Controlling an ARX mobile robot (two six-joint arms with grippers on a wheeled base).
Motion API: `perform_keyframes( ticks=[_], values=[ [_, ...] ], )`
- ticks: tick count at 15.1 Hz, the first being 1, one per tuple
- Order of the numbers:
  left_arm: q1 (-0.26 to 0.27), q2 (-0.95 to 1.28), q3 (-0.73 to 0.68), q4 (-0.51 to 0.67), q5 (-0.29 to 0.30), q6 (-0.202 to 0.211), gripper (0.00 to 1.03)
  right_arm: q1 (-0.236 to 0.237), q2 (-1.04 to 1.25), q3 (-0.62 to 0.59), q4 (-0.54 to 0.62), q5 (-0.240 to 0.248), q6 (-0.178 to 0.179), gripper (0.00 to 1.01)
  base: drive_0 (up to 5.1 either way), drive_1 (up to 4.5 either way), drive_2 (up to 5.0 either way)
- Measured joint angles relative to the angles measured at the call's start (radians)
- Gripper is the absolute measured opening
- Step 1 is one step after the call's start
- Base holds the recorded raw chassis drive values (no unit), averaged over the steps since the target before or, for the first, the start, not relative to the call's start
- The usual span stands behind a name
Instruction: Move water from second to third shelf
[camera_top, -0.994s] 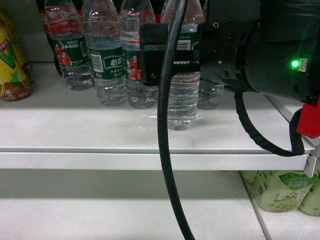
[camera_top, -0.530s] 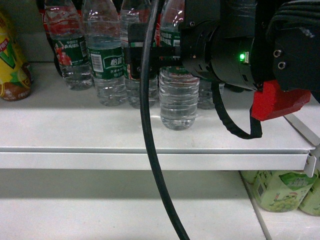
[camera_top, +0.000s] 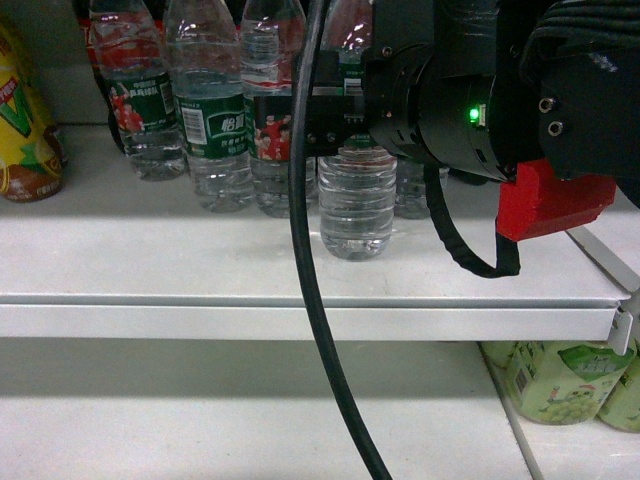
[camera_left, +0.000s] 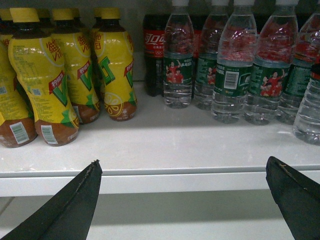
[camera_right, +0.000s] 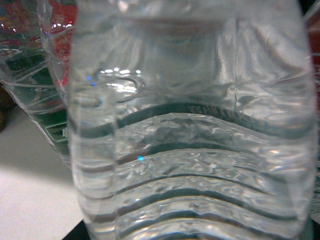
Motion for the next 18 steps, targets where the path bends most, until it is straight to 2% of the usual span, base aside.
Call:
perform_keyframes(
  ticks=[1,3,7,10,13,15,16,18],
  values=[
    [0.000,0.000,0.000,0.000,0.000,0.000,0.98,-0.001,-0.003,0.000,-0.002,-0.004,0.010,0.51,0.0,0.00,0.0],
    [0.000,0.000,0.000,0.000,0.000,0.000,0.98,-0.002,-0.019,-0.018,0.004,-0.021,0.009,0.45,0.0,0.00,0.0],
    [0.000,0.000,0.000,0.000,0.000,0.000,0.98,-0.008,-0.113,-0.129,0.021,-0.051,0.011,0.43,0.0,0.00,0.0],
    [0.000,0.000,0.000,0.000,0.000,0.000,0.98,-0.029,-0.265,-0.270,-0.018,-0.070,0.009,0.43,0.0,0.00,0.0],
    [0.000,0.000,0.000,0.000,0.000,0.000,0.98,-0.100,-0.453,-0.417,-0.036,-0.071,-0.023,0.43,0.0,0.00,0.0],
    [0.000,0.000,0.000,0.000,0.000,0.000,0.98,-0.126,-0.510,-0.459,-0.034,-0.068,-0.039,0.43,0.0,0.00,0.0],
    [0.000,0.000,0.000,0.000,0.000,0.000,0.98,-0.179,-0.611,-0.521,-0.075,-0.062,-0.065,0.43,0.0,0.00,0.0],
    [0.000,0.000,0.000,0.000,0.000,0.000,0.98,-0.258,-0.764,-0.615,-0.148,-0.084,-0.086,0.43,0.0,0.00,0.0]
  ],
)
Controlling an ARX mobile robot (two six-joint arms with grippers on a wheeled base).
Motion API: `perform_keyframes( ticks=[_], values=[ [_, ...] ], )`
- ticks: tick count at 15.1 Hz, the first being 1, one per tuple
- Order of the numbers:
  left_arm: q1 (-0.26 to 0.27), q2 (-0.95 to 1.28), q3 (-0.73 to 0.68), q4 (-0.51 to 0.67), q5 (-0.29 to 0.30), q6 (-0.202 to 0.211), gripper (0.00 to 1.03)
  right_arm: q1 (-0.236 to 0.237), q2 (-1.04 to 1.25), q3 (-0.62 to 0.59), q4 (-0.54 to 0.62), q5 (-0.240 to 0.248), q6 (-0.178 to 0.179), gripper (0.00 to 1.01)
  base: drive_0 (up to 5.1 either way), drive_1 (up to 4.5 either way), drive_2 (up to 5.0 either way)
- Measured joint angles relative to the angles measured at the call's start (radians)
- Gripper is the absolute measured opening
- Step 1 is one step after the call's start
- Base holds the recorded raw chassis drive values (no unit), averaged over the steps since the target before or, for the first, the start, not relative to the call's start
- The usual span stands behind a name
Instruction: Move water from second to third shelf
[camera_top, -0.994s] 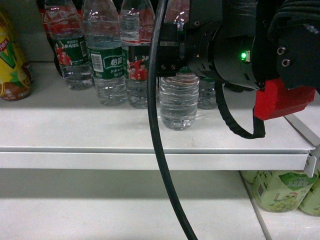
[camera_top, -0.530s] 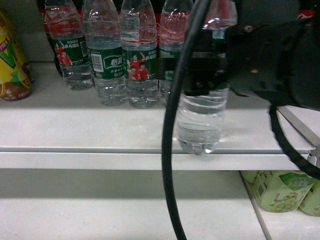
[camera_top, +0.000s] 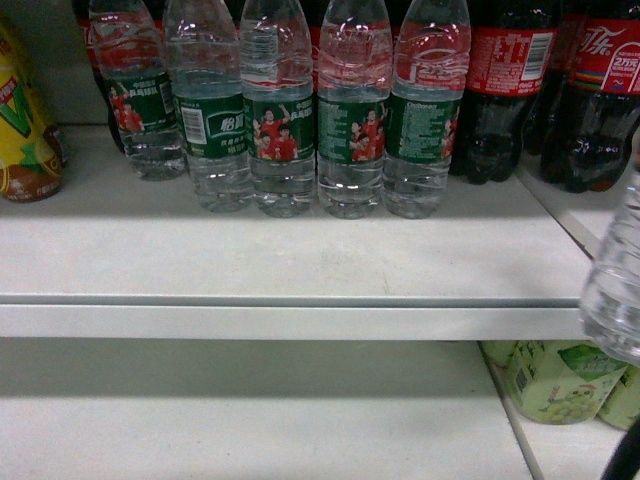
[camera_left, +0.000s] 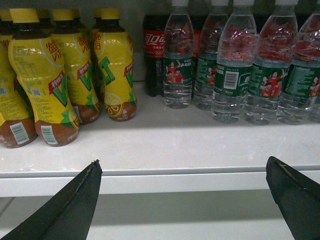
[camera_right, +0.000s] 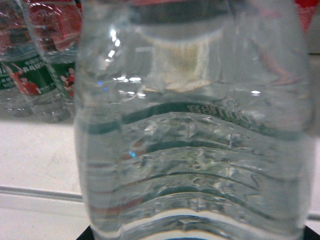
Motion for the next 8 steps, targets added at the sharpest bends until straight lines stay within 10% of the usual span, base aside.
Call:
perform_keyframes(
  ticks=[5,8],
  values=[
    [0.000,0.000,0.000,0.000,0.000,0.000,0.98,-0.267,-0.496,-0.126,-0.261,-0.147,0.017,0.42,0.0,0.00,0.0],
    [0.000,0.000,0.000,0.000,0.000,0.000,0.98,-0.158,-0.634,-0.137,-0.366,-0.123,0.023,0.42,0.0,0.00,0.0]
  ],
)
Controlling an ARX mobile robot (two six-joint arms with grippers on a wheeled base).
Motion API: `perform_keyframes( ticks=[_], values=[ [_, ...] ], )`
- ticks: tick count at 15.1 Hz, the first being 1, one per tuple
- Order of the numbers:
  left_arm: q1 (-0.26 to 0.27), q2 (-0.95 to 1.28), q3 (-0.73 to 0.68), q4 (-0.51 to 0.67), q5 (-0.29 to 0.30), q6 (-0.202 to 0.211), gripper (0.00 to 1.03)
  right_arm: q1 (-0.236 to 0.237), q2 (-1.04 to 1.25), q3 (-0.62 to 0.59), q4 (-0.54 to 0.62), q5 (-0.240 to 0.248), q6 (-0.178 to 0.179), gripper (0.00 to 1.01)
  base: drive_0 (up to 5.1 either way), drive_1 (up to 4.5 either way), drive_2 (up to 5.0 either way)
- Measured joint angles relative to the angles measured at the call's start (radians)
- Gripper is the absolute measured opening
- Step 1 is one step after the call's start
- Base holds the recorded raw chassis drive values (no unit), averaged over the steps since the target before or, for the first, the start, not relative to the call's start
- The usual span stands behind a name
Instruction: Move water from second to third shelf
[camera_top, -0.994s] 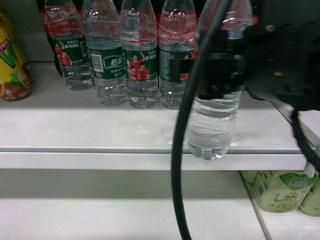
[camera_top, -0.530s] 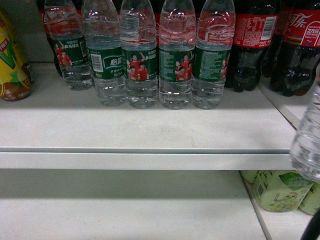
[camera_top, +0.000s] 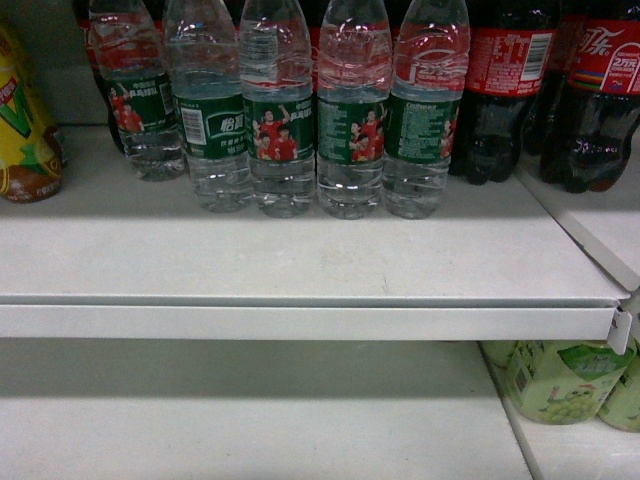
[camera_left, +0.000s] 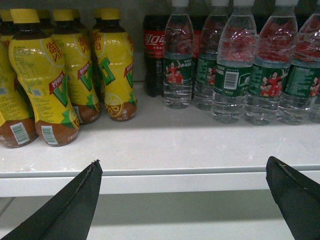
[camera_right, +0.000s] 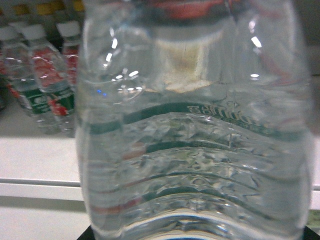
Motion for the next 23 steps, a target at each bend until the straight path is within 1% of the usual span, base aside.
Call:
perform_keyframes(
  ticks=[2,3,4,5,8,9,10,11,23],
  values=[
    [0.000,0.000,0.000,0.000,0.000,0.000,0.98,0.070,-0.037,0.003,-0.029,0.036,0.018,0.42,0.0,0.00,0.0],
    [0.000,0.000,0.000,0.000,0.000,0.000,0.98,0.097,-0.038,-0.002,-0.020,0.093,0.013,0.42,0.0,0.00,0.0],
    [0.000,0.000,0.000,0.000,0.000,0.000,0.98,0.093,-0.038,-0.002,-0.017,0.107,0.010,0.42,0.0,0.00,0.0],
    [0.000,0.000,0.000,0.000,0.000,0.000,0.98,0.072,-0.038,-0.002,-0.010,0.111,0.003,0.42,0.0,0.00,0.0],
    [0.000,0.000,0.000,0.000,0.000,0.000,0.98,-0.007,-0.033,-0.002,-0.005,0.085,-0.002,0.42,0.0,0.00,0.0],
    [0.000,0.000,0.000,0.000,0.000,0.000,0.98,-0.025,-0.033,-0.002,-0.005,0.077,-0.004,0.42,0.0,0.00,0.0],
    [0.000,0.000,0.000,0.000,0.000,0.000,0.98,-0.040,-0.034,-0.002,-0.007,0.055,-0.005,0.42,0.0,0.00,0.0],
    [0.000,0.000,0.000,0.000,0.000,0.000,0.98,-0.050,-0.035,-0.002,-0.007,0.043,-0.006,0.42,0.0,0.00,0.0],
    [0.000,0.000,0.000,0.000,0.000,0.000,0.98,-0.050,-0.035,-0.002,-0.007,0.043,-0.005,0.42,0.0,0.00,0.0]
  ],
)
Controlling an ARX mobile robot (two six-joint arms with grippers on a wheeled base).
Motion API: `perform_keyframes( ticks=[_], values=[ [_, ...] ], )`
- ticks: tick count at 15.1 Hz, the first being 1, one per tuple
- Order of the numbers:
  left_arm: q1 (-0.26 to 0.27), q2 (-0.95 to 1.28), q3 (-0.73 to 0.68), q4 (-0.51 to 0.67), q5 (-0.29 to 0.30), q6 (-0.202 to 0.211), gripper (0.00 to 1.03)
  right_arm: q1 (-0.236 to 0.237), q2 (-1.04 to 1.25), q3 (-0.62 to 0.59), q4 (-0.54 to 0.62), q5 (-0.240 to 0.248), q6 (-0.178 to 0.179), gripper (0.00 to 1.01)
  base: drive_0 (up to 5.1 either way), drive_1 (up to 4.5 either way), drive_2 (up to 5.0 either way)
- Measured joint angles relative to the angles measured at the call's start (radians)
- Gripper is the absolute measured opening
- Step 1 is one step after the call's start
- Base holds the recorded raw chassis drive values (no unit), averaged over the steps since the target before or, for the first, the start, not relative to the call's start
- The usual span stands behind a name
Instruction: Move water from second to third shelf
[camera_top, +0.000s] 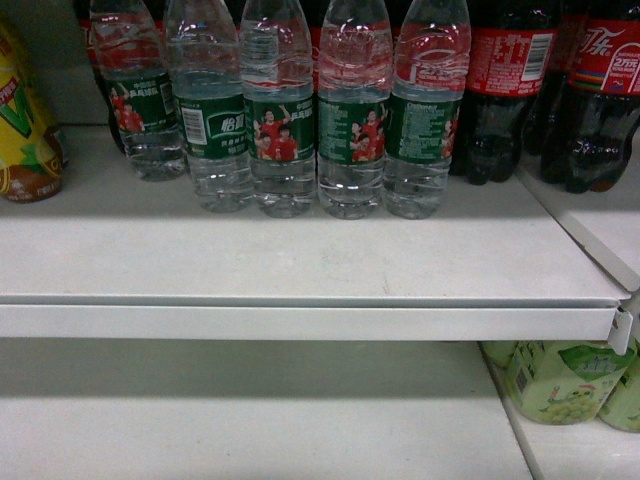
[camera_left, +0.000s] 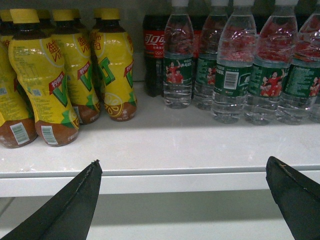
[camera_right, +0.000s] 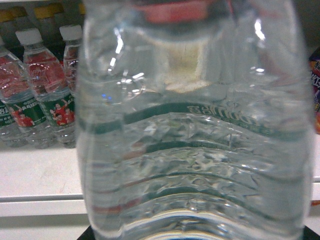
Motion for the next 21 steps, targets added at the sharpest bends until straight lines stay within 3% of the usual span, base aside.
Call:
perform_keyframes(
  ticks=[21],
  values=[
    [0.000,0.000,0.000,0.000,0.000,0.000,0.98,-0.001,-0.005,-0.003,-0.002,0.006,-0.001,0.42,0.0,0.00,0.0]
  ],
)
